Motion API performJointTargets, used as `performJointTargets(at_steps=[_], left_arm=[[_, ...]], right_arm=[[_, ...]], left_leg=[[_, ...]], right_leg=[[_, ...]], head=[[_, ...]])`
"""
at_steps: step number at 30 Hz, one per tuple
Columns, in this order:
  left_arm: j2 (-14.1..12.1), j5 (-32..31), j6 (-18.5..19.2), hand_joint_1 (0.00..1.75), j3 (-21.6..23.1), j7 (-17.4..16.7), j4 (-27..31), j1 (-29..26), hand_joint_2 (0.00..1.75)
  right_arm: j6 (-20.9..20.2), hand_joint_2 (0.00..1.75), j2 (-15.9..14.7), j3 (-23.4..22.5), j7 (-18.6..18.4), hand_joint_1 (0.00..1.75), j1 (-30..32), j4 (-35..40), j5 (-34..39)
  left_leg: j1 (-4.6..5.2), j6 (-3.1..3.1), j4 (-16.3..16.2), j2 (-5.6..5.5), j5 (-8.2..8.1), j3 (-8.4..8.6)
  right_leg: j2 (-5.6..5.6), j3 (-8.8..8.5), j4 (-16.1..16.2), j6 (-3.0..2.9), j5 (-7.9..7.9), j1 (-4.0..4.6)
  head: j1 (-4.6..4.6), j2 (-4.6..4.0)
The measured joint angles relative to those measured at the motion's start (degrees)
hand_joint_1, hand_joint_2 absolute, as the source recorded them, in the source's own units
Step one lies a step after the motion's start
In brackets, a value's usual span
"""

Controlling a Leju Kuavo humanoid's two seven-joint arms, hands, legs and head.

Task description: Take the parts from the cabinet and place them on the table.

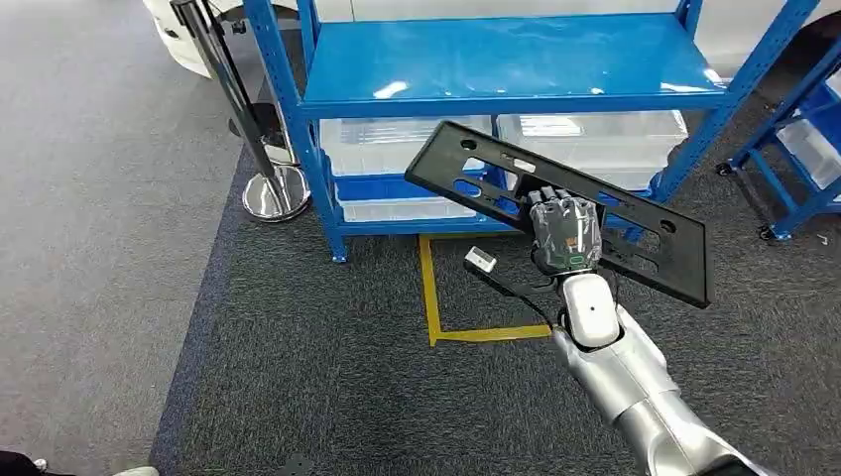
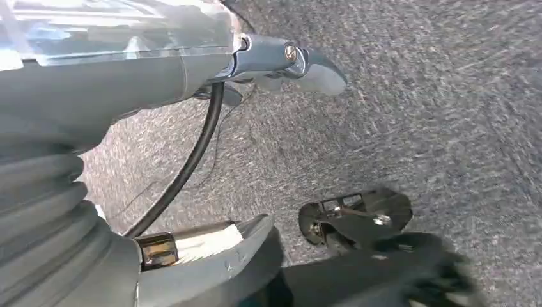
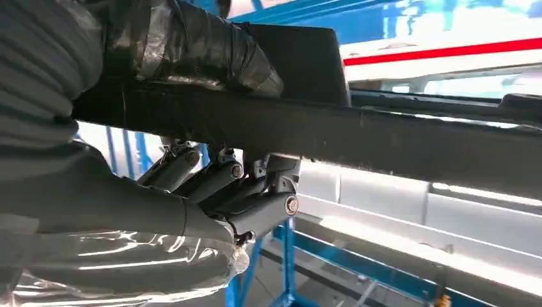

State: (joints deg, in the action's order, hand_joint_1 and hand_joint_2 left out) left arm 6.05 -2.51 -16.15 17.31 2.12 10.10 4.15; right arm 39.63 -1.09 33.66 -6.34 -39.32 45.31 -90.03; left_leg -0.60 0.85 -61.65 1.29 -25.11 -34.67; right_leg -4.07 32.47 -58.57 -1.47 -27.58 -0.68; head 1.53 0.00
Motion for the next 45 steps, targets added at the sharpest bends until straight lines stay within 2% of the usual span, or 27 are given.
performJointTargets(at_steps=[1, 2, 5, 6, 7, 8, 10, 11, 13, 15, 16, 17, 20, 21, 23, 25, 26, 27, 29, 30, 31, 32, 35, 36, 37, 44, 45], left_arm=[[-0.02, -0.09, -0.02, 0.0, 0.0, 0.0, 0.0, 0.1, 1.75], [-0.09, -0.15, -0.09, 0.0, 0.0, 0.0, 0.0, 0.16, 1.75], [-0.11, -0.37, -0.11, 0.0, 0.0, 0.0, 0.0, -0.04, 1.75], [-0.09, -0.4, -0.09, 0.0, 0.0, -0.02, 0.0, -0.17, 1.75], [-0.09, -0.44, -0.11, 0.0, 0.0, -0.02, 0.0, -0.16, 1.75], [-0.11, -0.46, -0.11, 0.0, 0.0, -0.02, 0.0, -0.07, 1.75], [-0.02, -0.46, -0.07, 0.0, 0.0, 0.0, 0.0, 0.03, 1.75], [-0.02, -0.46, -0.07, 0.0, 0.0, 0.0, 0.0, 0.01, 1.75], [-0.02, -0.46, -0.07, 0.0, 0.0, -0.02, 0.0, -0.16, 1.75], [-0.02, -0.46, -0.07, 0.0, 0.0, -0.02, 0.0, -0.14, 1.75], [-0.06, -0.46, -0.07, 0.0, 0.0, -0.02, 0.0, -0.16, 1.75], [-0.07, -0.46, -0.09, 0.0, 0.0, -0.02, 0.0, 0.08, 1.75], [-0.07, -0.46, -0.07, 0.0, 0.0, -0.02, 0.0, -0.26, 1.75], [-0.13, -0.46, -0.11, 0.0, 0.0, -0.02, -0.02, -0.4, 1.75], [-0.11, -0.46, -0.09, 0.0, 0.0, -0.02, -0.02, -0.5, 1.75], [-0.11, -0.46, -0.11, 0.0, 0.0, -0.02, 0.0, -0.19, 1.75], [-0.11, -0.46, -0.11, 0.0, 0.0, -0.02, -0.02, -0.17, 1.75], [-0.11, -0.46, -0.11, 0.0, 0.0, -0.02, -0.02, -0.22, 1.75], [-0.11, -0.46, -0.11, 0.0, 0.0, -0.02, -0.02, -0.27, 1.75], [-0.11, -0.46, -0.11, 0.0, 0.0, -0.02, -0.02, -0.26, 1.75], [-0.13, -0.46, -0.11, 0.0, 0.0, -0.02, -0.02, -0.2, 1.75], [-0.24, -0.48, -0.11, 0.0, 0.0, -0.02, 0.0, -0.1, 1.75], [-0.24, -0.48, -0.11, 0.0, 0.0, -0.02, 0.0, -0.29, 1.75], [-0.24, -0.48, -0.11, 0.0, 0.0, -0.02, -0.02, -0.37, 1.75], [-0.2, -0.5, -0.13, 0.0, -0.02, -0.04, -0.02, -0.46, 1.75], [-0.22, -0.53, -0.13, 0.0, -0.02, -0.04, -0.02, -0.45, 1.75], [-0.22, -0.55, -0.2, 0.0, -0.02, -0.07, -0.02, -0.27, 1.75]], right_arm=[[0.02, 1.75, 0.0, 0.0, -0.02, 1.75, -0.03, 0.0, 0.0], [0.02, 1.75, 0.0, 0.0, -0.04, 1.75, -0.03, 0.0, 0.0], [0.02, 1.75, 0.2, 0.11, -0.2, 1.75, 0.01, -0.02, -0.02], [0.02, 1.75, 0.2, 0.11, -0.2, 1.75, 0.01, -0.02, -0.02], [0.02, 1.75, 0.2, 0.11, -0.17, 1.75, 0.0, -0.04, 0.0], [0.02, 1.75, 0.15, 0.09, -0.17, 1.75, -0.03, -0.09, 0.0], [0.0, 1.75, 0.13, 0.11, -0.11, 1.75, 0.38, -0.26, 0.0], [0.0, 1.75, 0.13, 0.11, 0.0, 1.75, 0.63, -0.41, 0.0], [0.0, 1.75, 0.13, 0.11, 0.0, 1.75, 0.83, -0.61, 0.0], [0.02, 1.75, 0.13, 0.11, 0.0, 1.75, 0.68, -0.61, -0.02], [0.0, 1.75, -0.02, 0.09, 0.0, 1.75, 0.66, -0.66, 0.0], [0.02, 1.75, -0.11, 0.09, 0.0, 1.75, 0.61, -0.68, -0.02], [0.07, 1.75, 0.11, 0.15, 0.09, 1.75, 0.89, -0.79, 0.0], [0.07, 1.75, 0.13, 0.15, 0.05, 1.75, 0.79, -0.79, -0.02], [0.07, 1.75, 0.17, 0.15, -0.04, 1.75, 0.59, -0.79, 0.0], [0.07, 1.75, 0.13, 0.15, -0.15, 1.75, 0.68, -0.83, 0.0], [0.07, 1.75, 0.11, 0.15, -0.26, 1.75, 0.72, -0.94, -0.02], [0.07, 1.75, 0.11, 0.15, -0.28, 1.75, 0.77, -0.98, -0.02], [0.07, 1.75, 0.13, 0.17, -0.42, 1.75, 0.75, -0.98, 0.0], [0.07, 1.75, 0.13, 0.17, -0.48, 1.75, 0.65, -0.96, -0.02], [0.09, 1.75, 0.13, 0.17, -0.52, 1.75, 0.58, -0.94, -0.02], [0.09, 1.75, 0.11, 0.17, -0.52, 1.75, 0.5, -0.94, -0.02], [0.07, 1.75, 0.13, 0.24, -0.48, 1.75, 0.64, -0.94, -0.02], [0.09, 1.75, 0.22, 0.26, -0.55, 1.75, 0.61, -0.92, -0.02], [0.09, 1.75, 0.17, 0.26, -0.55, 1.75, 0.56, -0.92, -0.02], [0.09, 1.75, 0.15, 0.26, -0.55, 1.75, 0.53, -0.92, -0.02], [0.09, 1.75, -0.02, 0.26, -0.63, 1.75, 0.54, -0.92, -0.02]], left_leg=[[0.59, -0.5, 2.35, 1.72, -1.45, 1.73], [1.07, -1.09, 3.29, 1.96, -1.16, 1.73], [1.05, -1.79, 3.72, 0.41, -0.71, 1.17], [0.22, -2.52, 4.64, 0.11, -0.16, 1.57], [0.21, -2.85, 4.79, -0.33, 0.08, 1.47], [0.17, -3.06, 4.78, -0.7, 0.23, 1.27], [0.17, -3.14, 4.67, -1.71, 0.3, 1.05], [0.13, -3.15, 4.51, -2.3, 0.32, 0.95], [-0.05, -3.05, 4.0, -3.64, 0.26, 0.83], [-0.36, -2.46, 3.13, -4.9, -0.14, 0.67], [-0.4, -2.02, 2.78, -5.5, -0.3, 0.11], [-0.19, -1.57, 1.77, -6.02, -0.19, -0.6], [-0.49, -0.25, 2.51, -7.57, 0.76, -1.53], [-0.62, -0.03, 2.31, -7.87, 0.49, -1.85], [-0.27, 0.39, -2.26, -3.25, -2.79, -3.71], [-0.35, 0.63, -10.63, -2.08, -6.75, -7.28], [-0.34, 0.66, -14.14, -1.89, -7.95, -8.66], [-0.34, 0.58, -14.74, -1.76, -7.6, -8.71], [-0.23, 0.0, -8.76, -1.51, -3.89, -5.26], [0.08, -0.67, -2.67, -0.67, -1.21, -1.98], [0.62, -1.45, 1.33, 1.41, -0.62, -0.18], [1.32, -1.93, 2.37, 2.88, -1.08, 0.51], [1.41, -2.33, 2.57, 1.15, -0.65, 0.01], [0.91, -2.88, 3.51, 0.67, -0.06, 0.33], [0.67, -2.84, 4.05, 0.3, 0.4, 0.53], [0.55, -3.03, 4.19, 0.09, 0.51, 0.52], [0.53, -3.47, 4.23, -0.49, 0.78, 0.31]], right_leg=[[-0.44, 0.23, -0.12, 0.2, -0.11, 0.26], [-0.92, 0.31, -0.19, 0.45, 0.0, 0.32], [-2.23, 0.21, -0.05, 0.97, 0.27, 0.5], [-0.99, 0.48, -0.43, 1.46, -0.63, 0.32], [1.71, 1.11, -2.05, 1.63, -2.02, 0.09], [3.17, 2.87, -6.08, 1.75, -4.45, -0.03], [3.84, 6.78, -14.86, 2.12, -8.09, -0.21], [3.85, 8.1, -17.63, 2.29, -8.47, -0.28], [3.88, 6.83, -14.67, 2.51, -5.19, -0.72], [4.83, 2.19, -5.03, 2.77, 0.21, -1.35], [7.83, 1.26, -3.07, 3.1, -0.76, -1.68], [8.89, 1.2, -1.76, 3.0, -0.59, -1.59], [7.17, 1.87, -2.46, 2.29, -0.42, -1.12], [6.37, 1.82, -1.91, 1.71, -0.05, -1.91], [5.3, 1.76, -1.61, 0.88, 0.28, -1.52], [3.87, 1.88, -1.62, 0.72, 0.31, -1.09], [3.04, 1.93, -1.65, 0.66, 0.27, -0.89], [2.43, 1.92, -1.7, 0.64, 0.26, -0.71], [1.21, 1.85, -1.76, 0.57, 0.21, -0.39], [0.58, 1.71, -1.75, 0.55, 0.16, -0.17], [0.06, 1.65, -1.71, 0.54, 0.13, -0.11], [-0.44, 1.78, -1.8, 0.74, 0.1, 0.41], [-2.04, 1.62, -1.33, 1.28, 0.44, 0.31], [-2.09, 1.48, -1.28, 1.68, 0.25, 0.5], [0.31, 1.7, -2.01, 2.11, -0.6, 0.05], [1.32, 2.01, -2.55, 2.12, -1.18, 0.04], [3.44, 4.32, -7.89, 2.16, -4.62, -0.05]], head=[[-0.05, 0.0], [-0.07, 0.0], [-0.04, 0.0], [-0.09, 0.0], [-0.11, 0.0], [-0.13, 0.0], [-0.13, 0.0], [-0.13, 0.0], [-0.13, 0.0], [-0.13, 0.0], [-0.2, 0.0], [-0.26, 0.0], [-0.26, 0.0], [-0.29, 0.0], [0.18, 0.0], [0.17, 0.0], [0.15, 0.0], [0.15, 0.0], [0.15, 0.0], [0.15, 0.0], [0.13, 0.0], [0.11, 0.0], [0.09, 0.0], [0.05, 0.0], [0.02, 0.0], [0.02, 0.0], [0.0, 0.0]])
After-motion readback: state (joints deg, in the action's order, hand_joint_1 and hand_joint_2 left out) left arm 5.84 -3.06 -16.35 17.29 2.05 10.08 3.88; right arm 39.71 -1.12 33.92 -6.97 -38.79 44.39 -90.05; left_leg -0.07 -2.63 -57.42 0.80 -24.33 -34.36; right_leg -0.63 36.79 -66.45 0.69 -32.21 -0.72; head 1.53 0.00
